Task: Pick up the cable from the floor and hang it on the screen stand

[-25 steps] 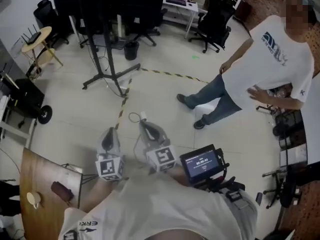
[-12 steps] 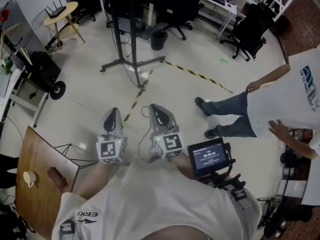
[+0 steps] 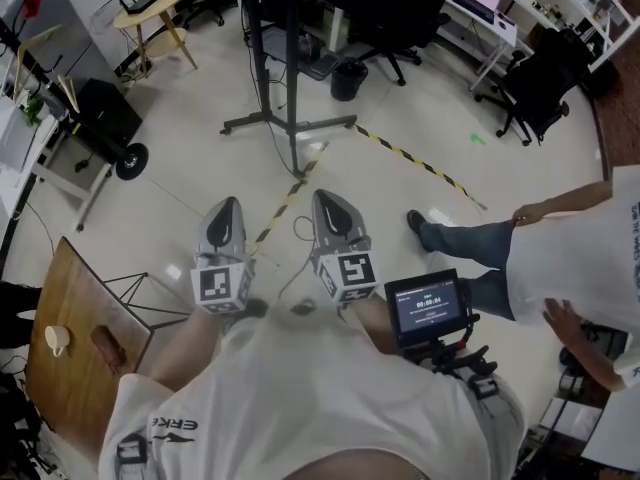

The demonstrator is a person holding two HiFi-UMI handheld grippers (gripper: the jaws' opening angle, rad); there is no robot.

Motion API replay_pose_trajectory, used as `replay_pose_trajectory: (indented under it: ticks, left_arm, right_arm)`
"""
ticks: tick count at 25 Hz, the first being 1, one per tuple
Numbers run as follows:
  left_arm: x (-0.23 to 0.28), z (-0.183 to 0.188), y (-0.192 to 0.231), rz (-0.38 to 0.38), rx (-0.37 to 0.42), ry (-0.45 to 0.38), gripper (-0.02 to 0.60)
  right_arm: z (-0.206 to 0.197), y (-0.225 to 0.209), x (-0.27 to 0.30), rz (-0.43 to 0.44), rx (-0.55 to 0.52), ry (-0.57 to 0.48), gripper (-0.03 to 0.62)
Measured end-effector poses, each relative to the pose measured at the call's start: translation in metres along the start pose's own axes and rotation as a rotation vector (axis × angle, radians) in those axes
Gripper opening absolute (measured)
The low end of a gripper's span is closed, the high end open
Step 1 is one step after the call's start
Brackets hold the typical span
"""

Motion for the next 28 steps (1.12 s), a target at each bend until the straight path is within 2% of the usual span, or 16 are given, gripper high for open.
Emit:
replay_pose_trajectory:
  ticks: [9, 18, 28]
  left_arm:
    - [0.075, -0.034, 0.04, -0.009, 0.002, -0.037, 0.002]
    - [0.204, -0.064, 0.138, -0.078, -0.011, -0.061, 0.002]
    - [0.298, -0.089, 0.239, -0.12, -0.002, -0.044, 0.002]
  right_arm:
    - [-0.027, -0.031, 0.079, -0.019, -0.045, -0.005, 0.014]
    - [-0.055, -0.044, 0.225, -0.112, -0.12, -0.009, 0.014]
    - [-0.083, -0.023, 0.348, -0.152, -0.148, 0.006, 0.014]
Point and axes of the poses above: the fingertips, and each gripper's own axes: x forward along the fingers, y to its left, z out of its top, the point moved 6 cm from there along -x, backward along the fingers, and after that the axes turned 15 degrees about -y, right-handed, at the moved point
